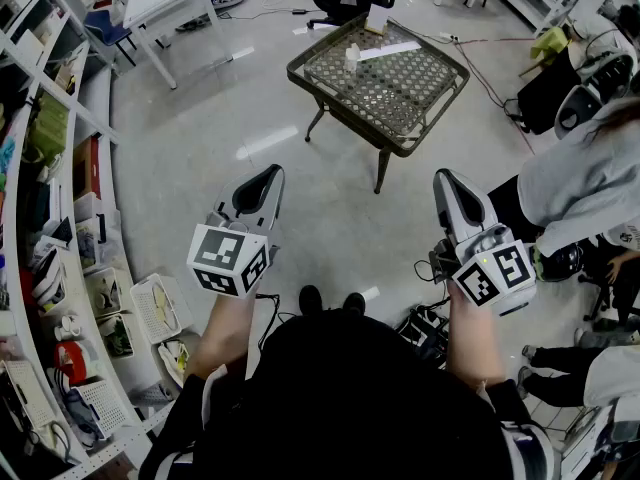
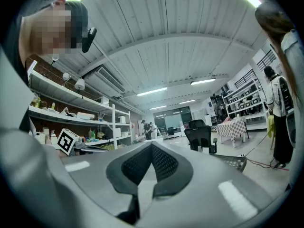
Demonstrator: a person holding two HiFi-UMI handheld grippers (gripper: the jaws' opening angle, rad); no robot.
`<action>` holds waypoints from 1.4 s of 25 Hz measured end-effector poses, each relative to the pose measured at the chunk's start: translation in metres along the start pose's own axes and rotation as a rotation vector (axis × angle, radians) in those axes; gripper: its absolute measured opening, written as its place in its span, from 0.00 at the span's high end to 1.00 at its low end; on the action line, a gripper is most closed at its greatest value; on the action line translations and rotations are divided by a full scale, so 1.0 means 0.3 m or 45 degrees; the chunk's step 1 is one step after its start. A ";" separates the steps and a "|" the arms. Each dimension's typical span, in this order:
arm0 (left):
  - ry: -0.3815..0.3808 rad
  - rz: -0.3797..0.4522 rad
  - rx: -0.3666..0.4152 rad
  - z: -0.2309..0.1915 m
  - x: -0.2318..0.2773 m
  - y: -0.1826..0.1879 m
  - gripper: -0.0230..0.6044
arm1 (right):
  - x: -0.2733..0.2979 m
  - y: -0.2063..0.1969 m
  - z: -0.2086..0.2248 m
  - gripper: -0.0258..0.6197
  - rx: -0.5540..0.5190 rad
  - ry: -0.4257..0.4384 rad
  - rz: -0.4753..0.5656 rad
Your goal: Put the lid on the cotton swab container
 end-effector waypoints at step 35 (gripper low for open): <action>0.019 -0.003 -0.025 0.292 0.041 -0.046 0.94 | -0.267 0.020 0.167 0.95 0.119 0.022 0.015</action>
Point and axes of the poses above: the fingertips, and each gripper's own axes: x forward along the fingers, z to its right, y out of its top, the point moved 3 cm from there along -x, backward along the fingers, and after that the axes turned 7 degrees about z, right-handed, at the moved point
